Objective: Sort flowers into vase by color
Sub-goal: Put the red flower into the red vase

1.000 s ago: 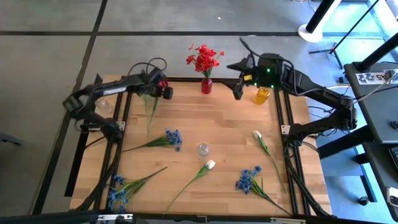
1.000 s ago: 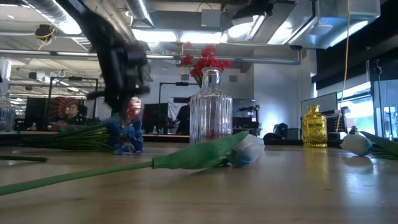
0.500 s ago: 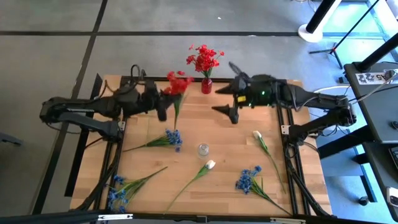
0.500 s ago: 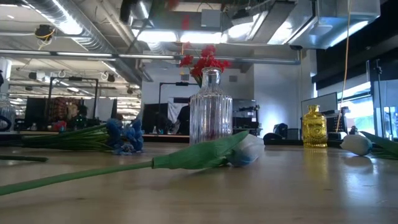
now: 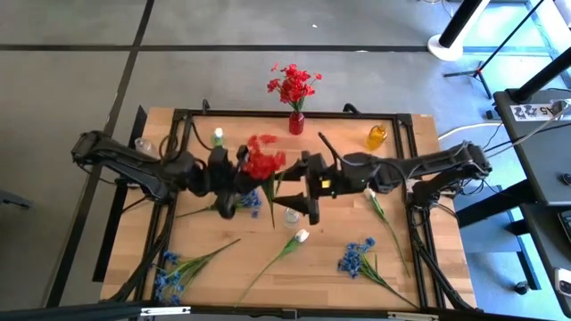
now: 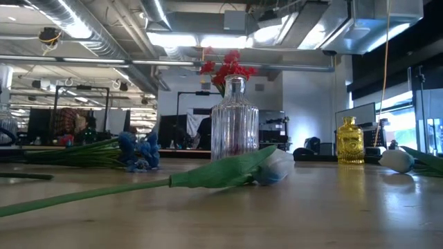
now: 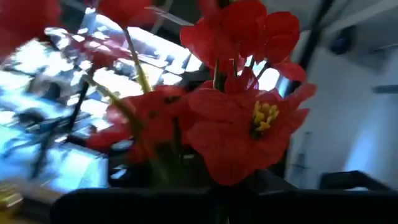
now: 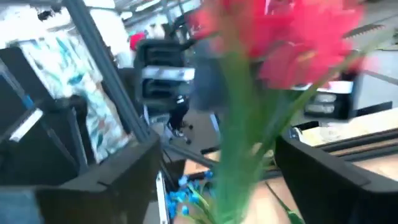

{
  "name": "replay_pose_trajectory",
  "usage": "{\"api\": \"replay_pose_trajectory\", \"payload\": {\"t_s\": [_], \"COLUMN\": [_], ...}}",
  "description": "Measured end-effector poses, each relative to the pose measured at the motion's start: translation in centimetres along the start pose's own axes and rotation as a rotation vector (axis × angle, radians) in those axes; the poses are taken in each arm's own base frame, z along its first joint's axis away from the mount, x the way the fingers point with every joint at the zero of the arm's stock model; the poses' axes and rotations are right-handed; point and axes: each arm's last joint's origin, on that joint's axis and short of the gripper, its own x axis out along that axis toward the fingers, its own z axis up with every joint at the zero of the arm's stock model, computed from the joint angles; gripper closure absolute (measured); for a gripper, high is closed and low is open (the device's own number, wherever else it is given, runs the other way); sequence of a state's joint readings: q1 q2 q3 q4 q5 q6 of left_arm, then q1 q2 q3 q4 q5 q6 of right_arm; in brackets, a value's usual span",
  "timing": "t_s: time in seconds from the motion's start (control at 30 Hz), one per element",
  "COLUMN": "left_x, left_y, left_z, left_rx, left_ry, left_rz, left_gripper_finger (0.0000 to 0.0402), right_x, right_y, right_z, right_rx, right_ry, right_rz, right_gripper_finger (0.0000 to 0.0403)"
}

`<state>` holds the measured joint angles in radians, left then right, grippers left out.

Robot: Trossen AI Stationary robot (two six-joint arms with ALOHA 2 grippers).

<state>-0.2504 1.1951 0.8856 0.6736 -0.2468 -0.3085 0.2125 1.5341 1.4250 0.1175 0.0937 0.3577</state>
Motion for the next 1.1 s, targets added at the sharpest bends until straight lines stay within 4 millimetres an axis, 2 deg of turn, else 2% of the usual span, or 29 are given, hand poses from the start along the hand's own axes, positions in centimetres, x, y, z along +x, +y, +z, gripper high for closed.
{"api": "replay_pose_trajectory", "payload": {"t_s": [0.17, 0.33, 0.6, 0.73, 0.87, 0.97, 1.1], "left_x": [0.2, 0.1, 0.9, 0.9, 0.7, 0.2, -1.8], "left_y": [-1.4, -1.7, -0.4, 0.2, 0.5, 0.5, 0.4], "left_z": [-0.7, -0.8, -1.8, -2.2, -1.7, -1.0, 0.6], "left_rx": [0.000, 0.011, 0.048, 0.064, 0.068, 0.070, 0.032], "left_ry": [-0.042, -0.051, 0.003, 0.050, 0.046, 0.073, 0.174], "left_rz": [-0.067, -0.078, -0.013, 0.038, 0.051, 0.045, 0.046], "left_gripper_finger": [0.0394, 0.0393, 0.0393, 0.0390, 0.0363, 0.0333, 0.0296], "right_x": [0.5, 0.9, 1.6, 1.4, 1.3, 1.3, 0.4], "right_y": [0.3, 0.7, 0.1, 0.1, -0.6, -1.4, -3.0], "right_z": [-0.4, -1.2, -2.3, -2.1, -1.7, -1.4, -0.3], "right_rx": [0.084, 0.089, 0.072, 0.030, 0.014, 0.014, -0.013], "right_ry": [-0.025, -0.002, 0.023, 0.014, 0.018, 0.019, 0.048], "right_rz": [-0.006, 0.001, -0.100, -0.118, -0.132, -0.147, -0.175], "right_gripper_finger": [0.0138, 0.0178, 0.0222, 0.0279, 0.0378, 0.0380, 0.0391]}}
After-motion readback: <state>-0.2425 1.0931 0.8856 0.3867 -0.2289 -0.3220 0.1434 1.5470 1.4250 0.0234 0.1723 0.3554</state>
